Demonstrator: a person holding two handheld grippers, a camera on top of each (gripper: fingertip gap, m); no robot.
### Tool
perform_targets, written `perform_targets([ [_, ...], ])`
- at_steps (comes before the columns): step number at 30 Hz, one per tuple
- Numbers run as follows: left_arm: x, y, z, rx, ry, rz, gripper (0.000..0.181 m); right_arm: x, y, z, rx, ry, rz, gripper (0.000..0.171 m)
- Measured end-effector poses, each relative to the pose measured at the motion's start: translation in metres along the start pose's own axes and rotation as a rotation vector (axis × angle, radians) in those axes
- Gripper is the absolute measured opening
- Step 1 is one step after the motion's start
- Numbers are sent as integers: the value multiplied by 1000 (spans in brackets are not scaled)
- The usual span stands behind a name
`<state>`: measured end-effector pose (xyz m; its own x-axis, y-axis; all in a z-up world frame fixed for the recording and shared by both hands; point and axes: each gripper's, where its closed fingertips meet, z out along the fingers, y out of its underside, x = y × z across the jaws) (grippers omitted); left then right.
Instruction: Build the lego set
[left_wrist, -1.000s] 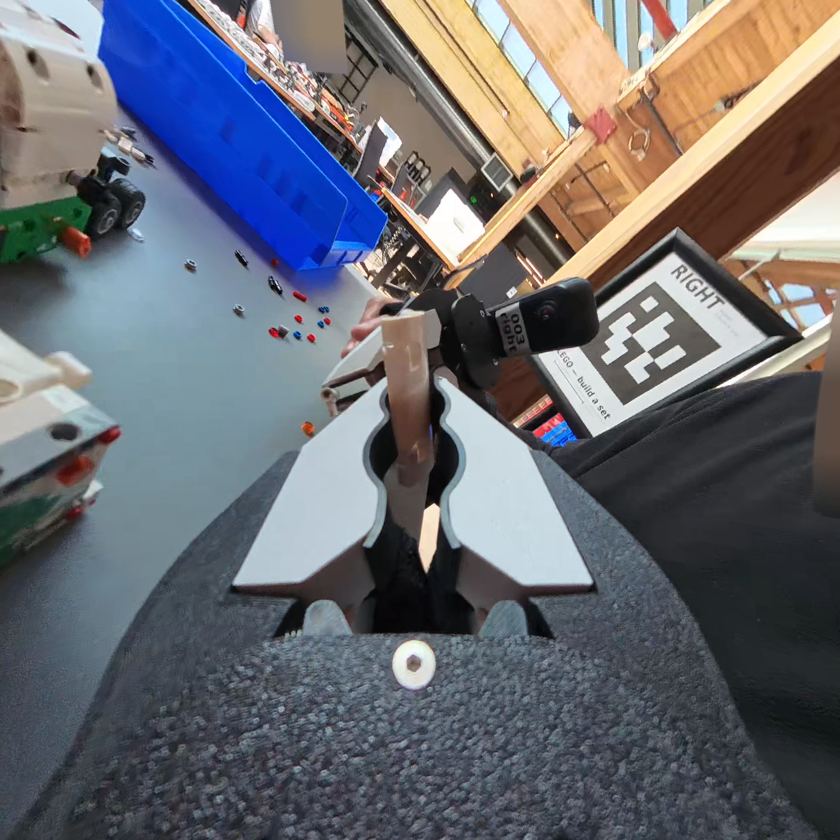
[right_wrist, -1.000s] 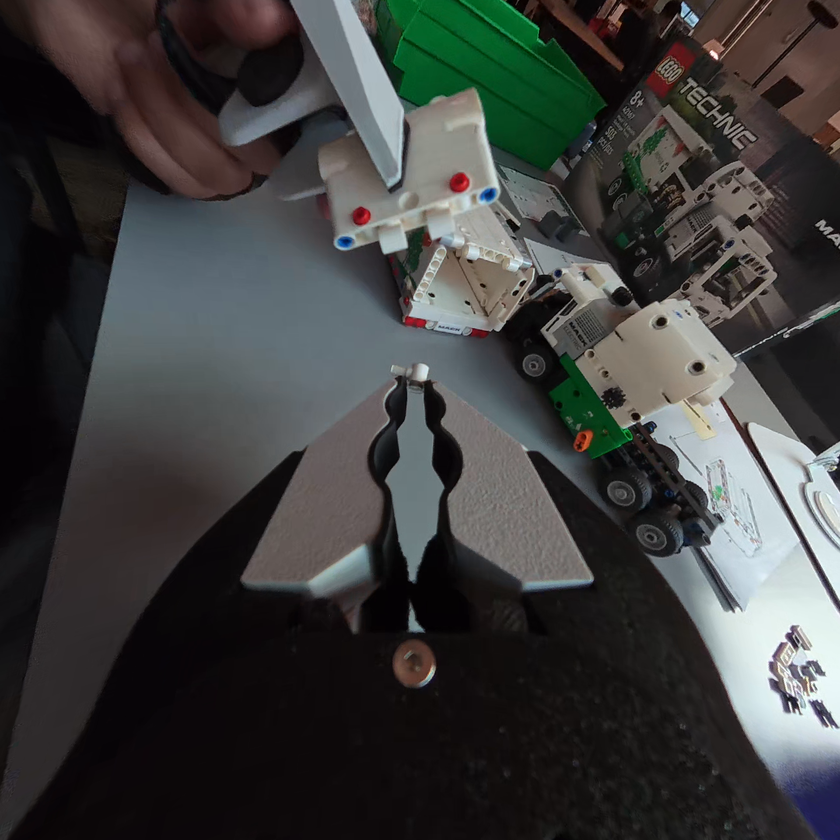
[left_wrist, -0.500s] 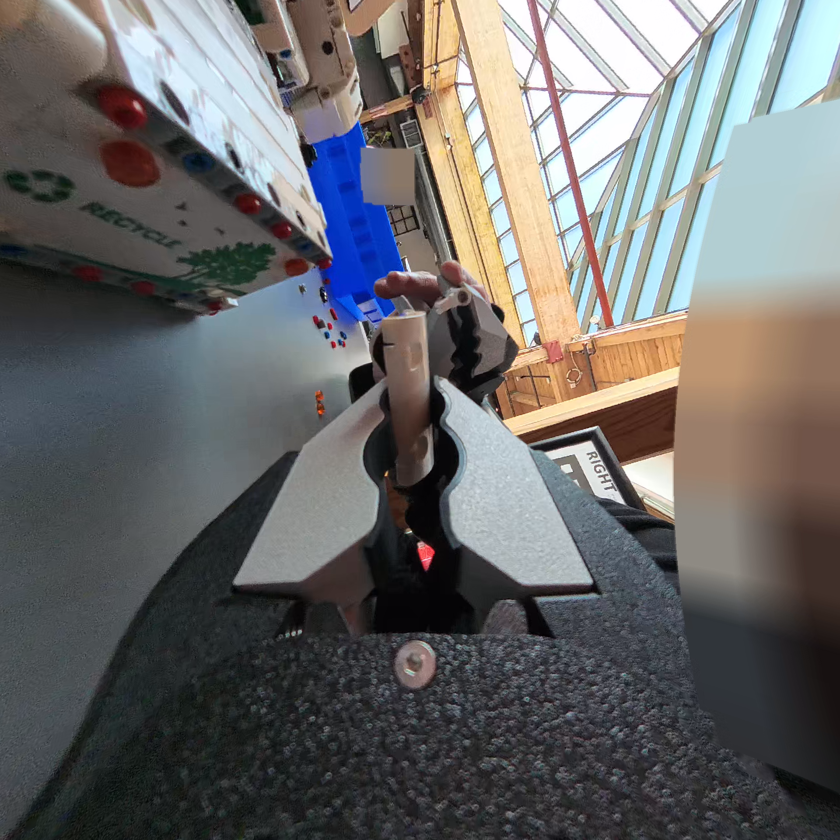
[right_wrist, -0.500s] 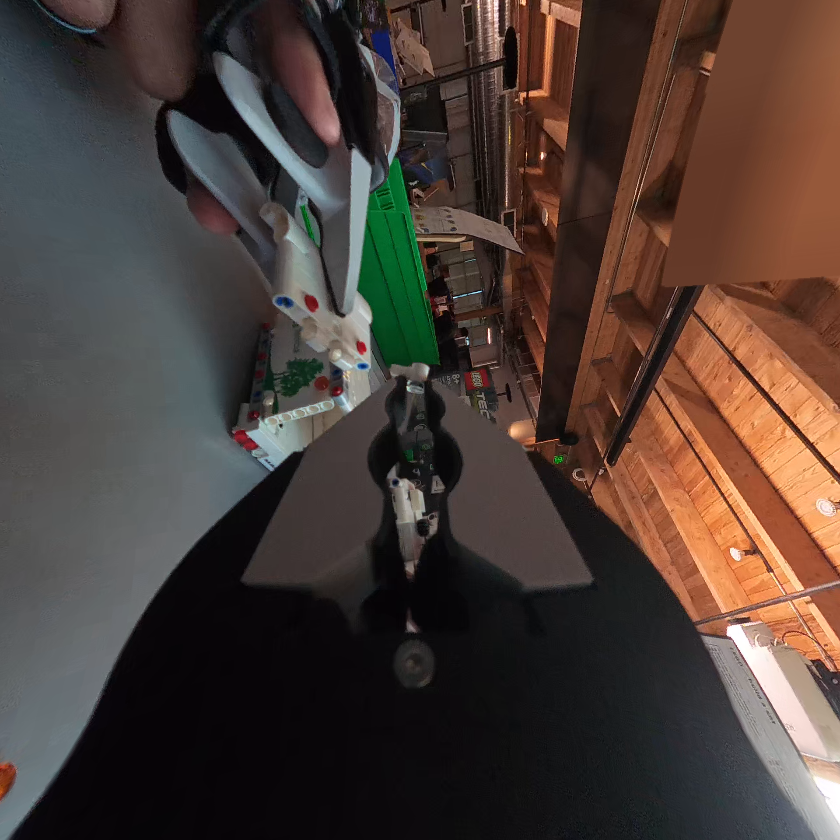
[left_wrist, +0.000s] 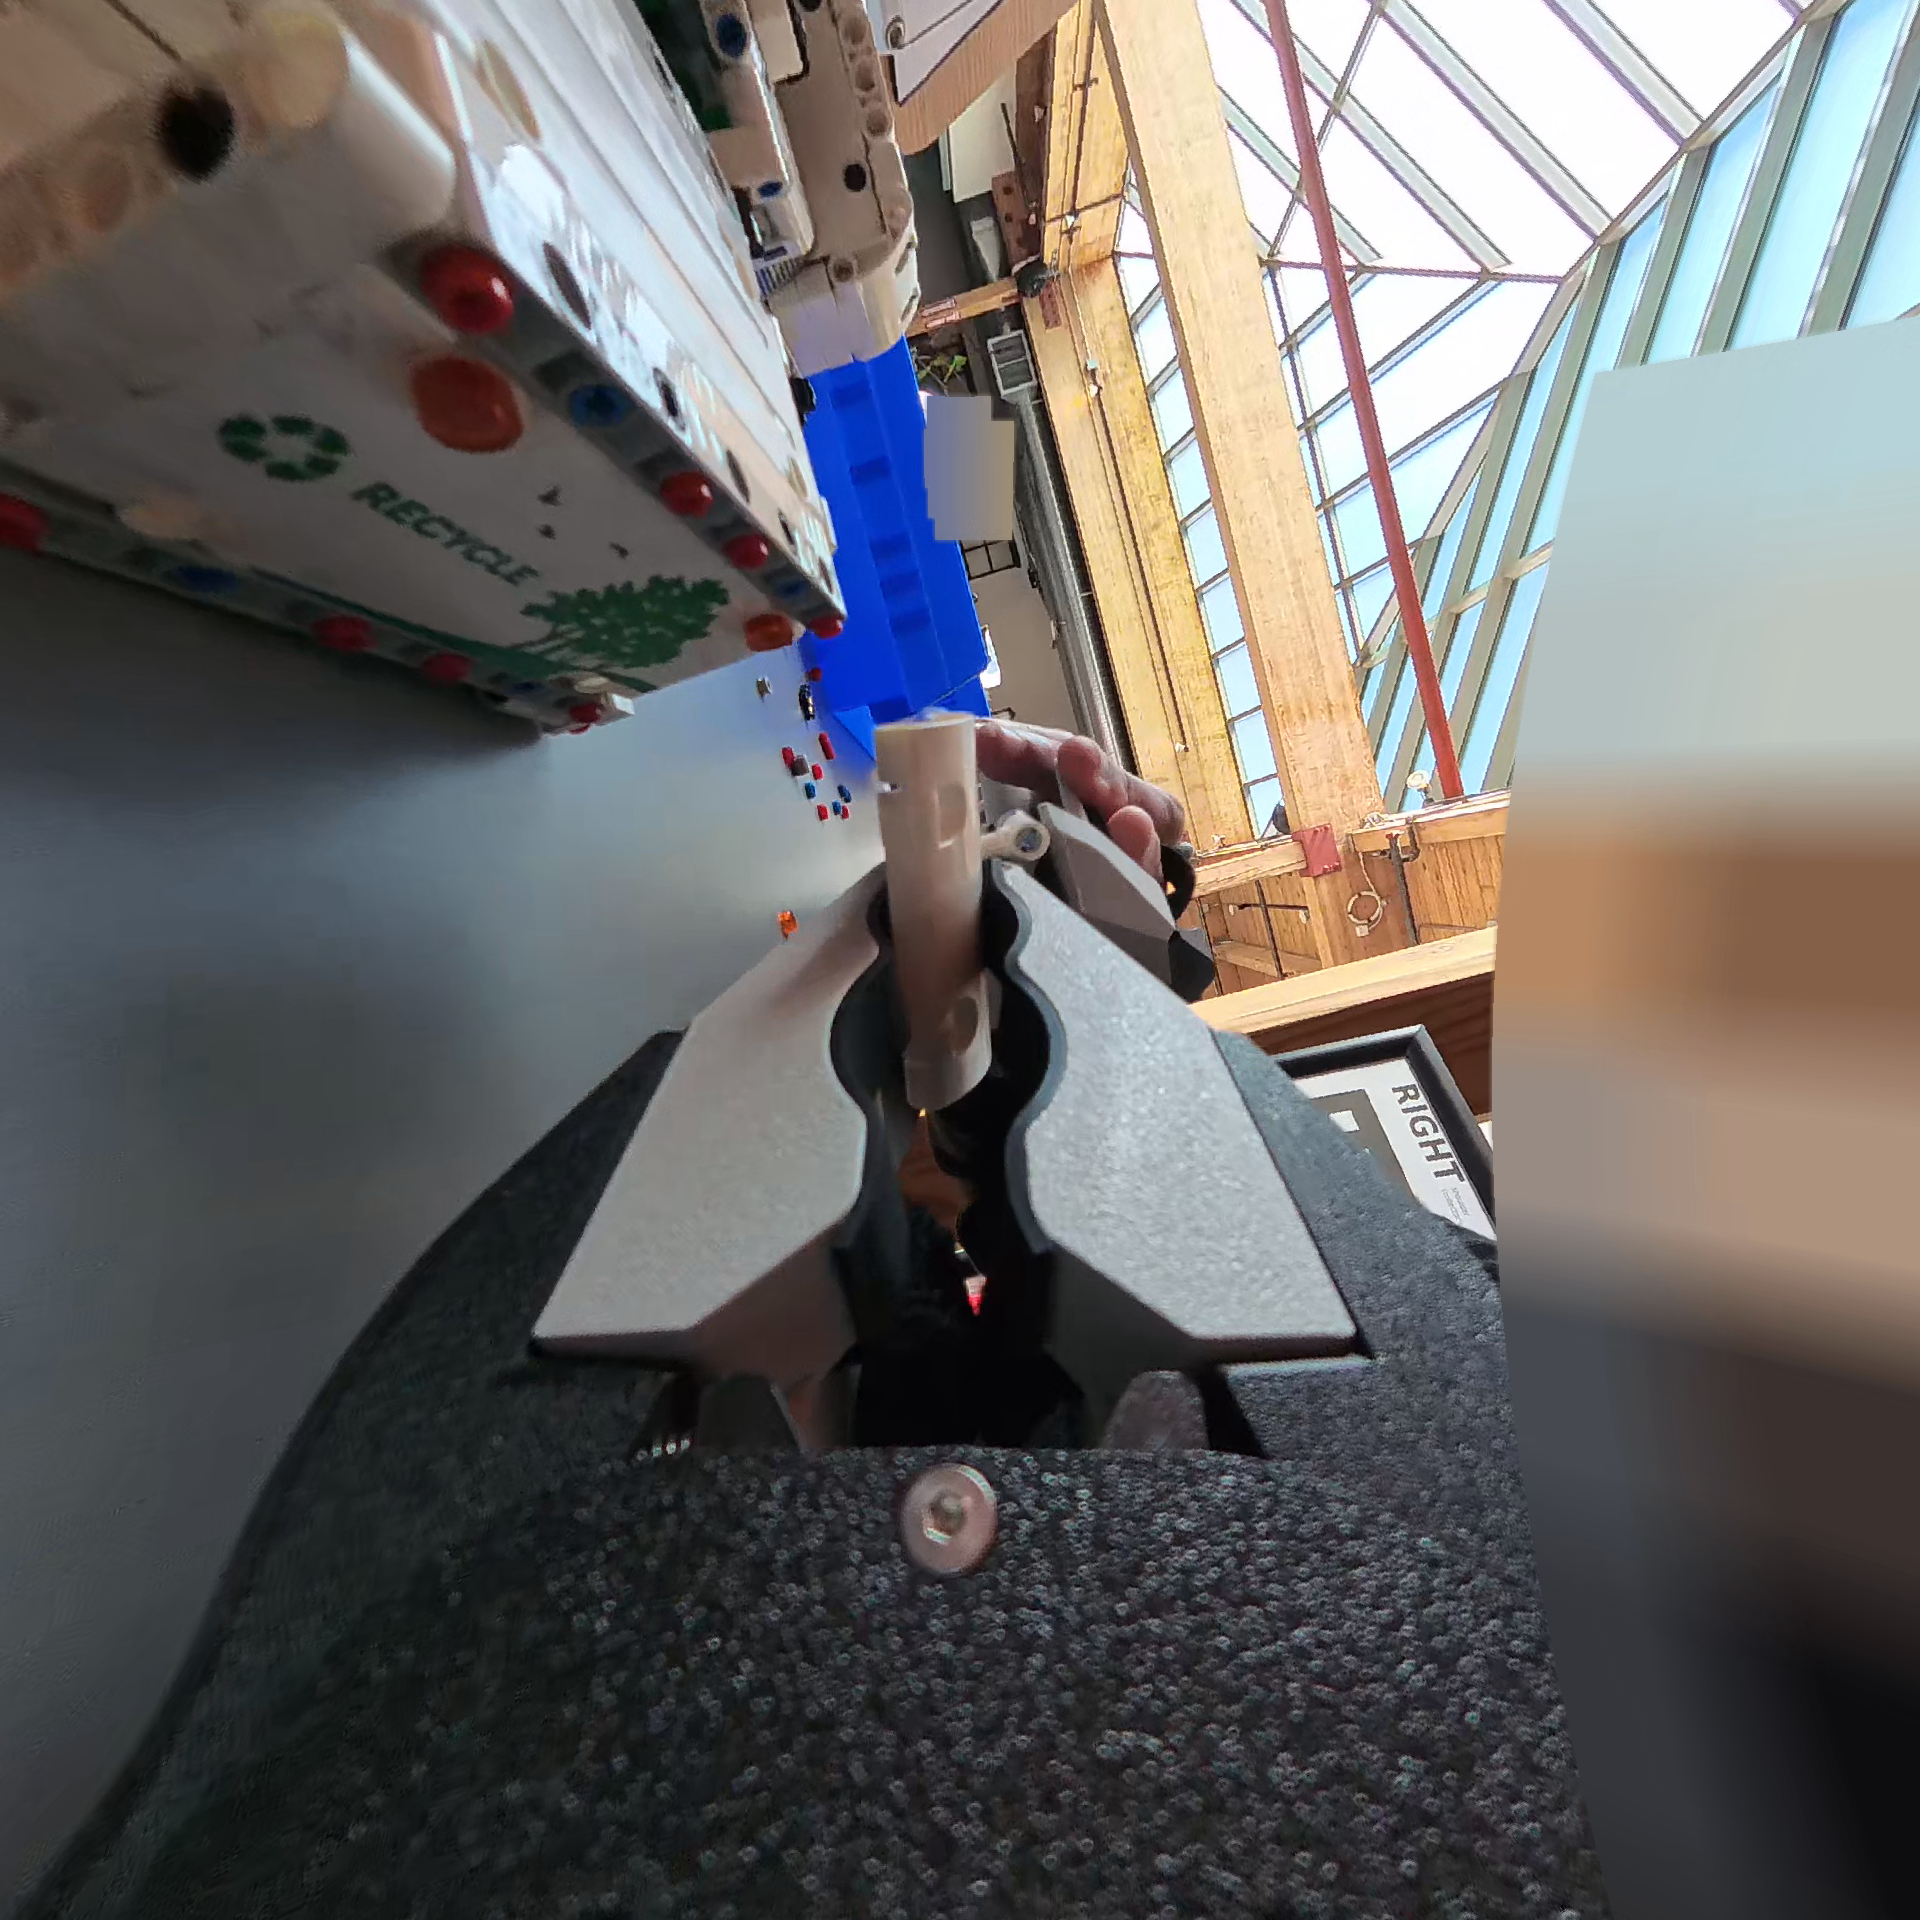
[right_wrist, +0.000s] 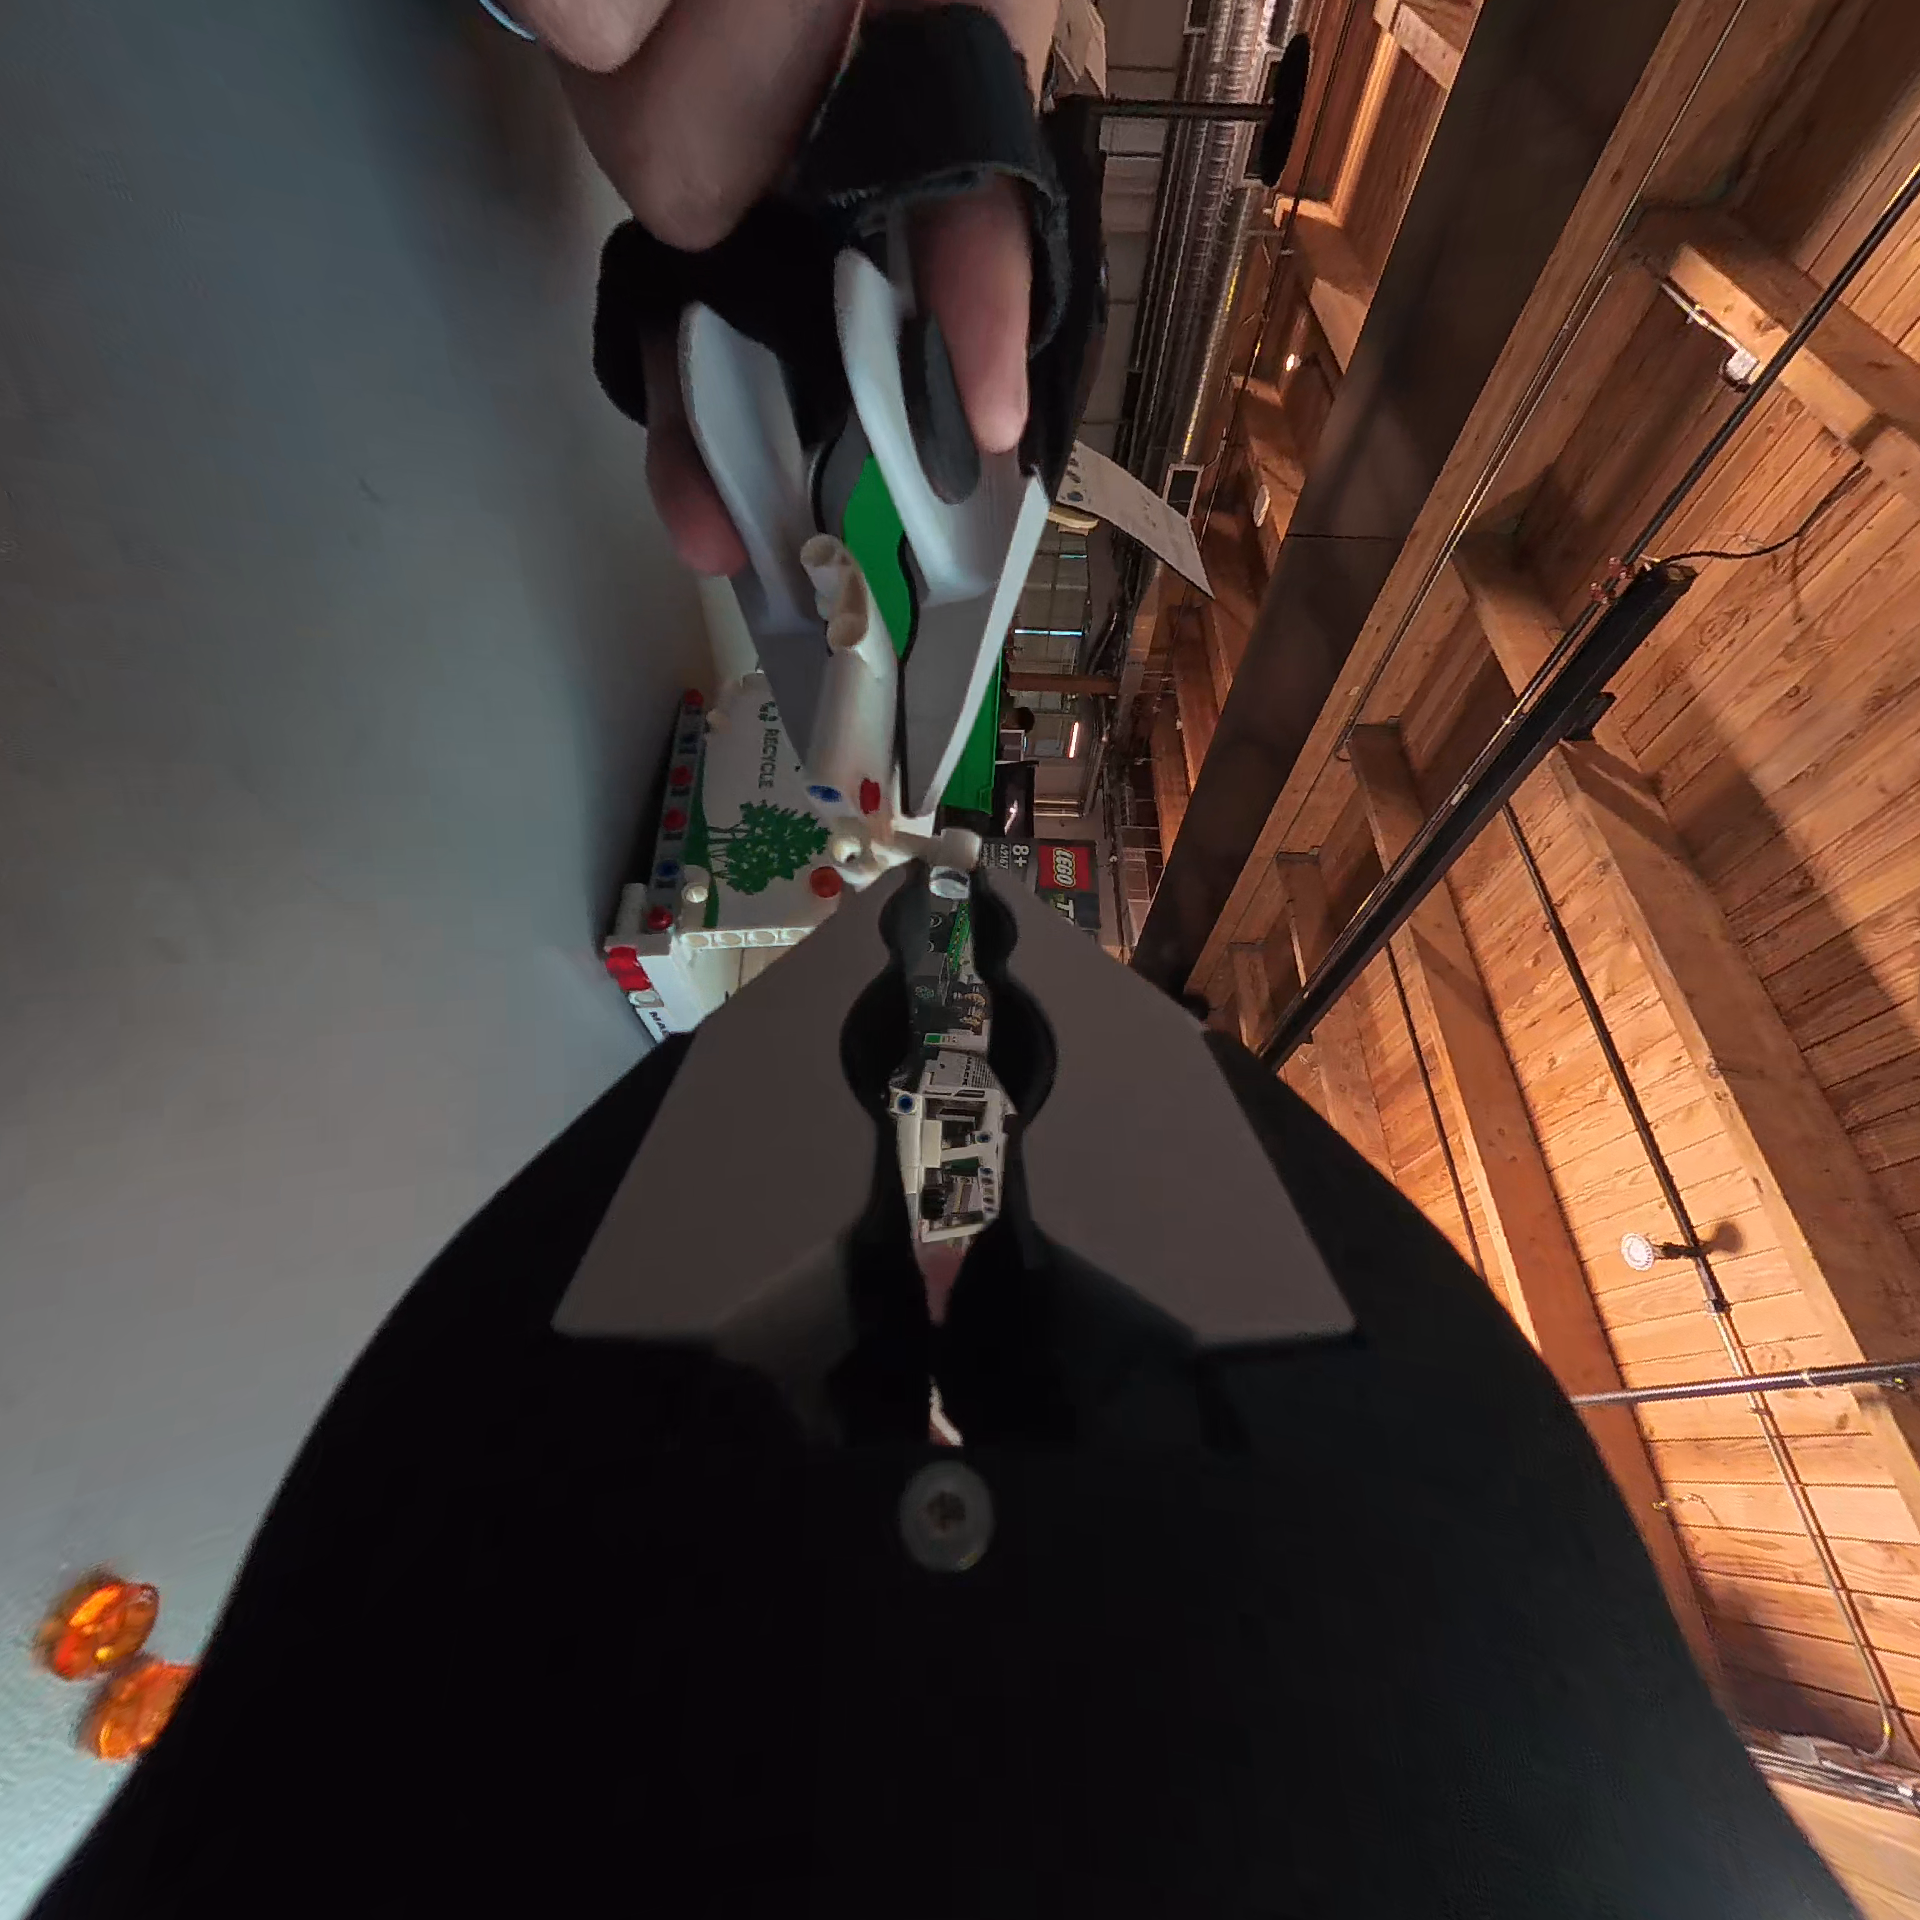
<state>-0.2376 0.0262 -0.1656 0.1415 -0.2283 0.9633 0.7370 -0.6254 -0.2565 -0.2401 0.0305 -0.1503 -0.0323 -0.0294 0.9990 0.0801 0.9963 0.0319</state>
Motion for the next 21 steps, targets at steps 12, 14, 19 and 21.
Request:
perform_targets([
  [12, -5, 0, 1, 10, -55, 40, 8, -7, -7, -3, -11, -42, 16, 5],
  [14, -6, 2, 2, 0, -59, 42, 8, -7, -3, -2, -26, -45, 8, 5],
  [19, -7, 5, 3, -14, -97, 110, 8, -10, -5, -6, -7, -95, 108, 5],
  [21, -8, 7, 4, -22, -107, 125, 8, -11, -5, -8, 1, -109, 145, 5],
])
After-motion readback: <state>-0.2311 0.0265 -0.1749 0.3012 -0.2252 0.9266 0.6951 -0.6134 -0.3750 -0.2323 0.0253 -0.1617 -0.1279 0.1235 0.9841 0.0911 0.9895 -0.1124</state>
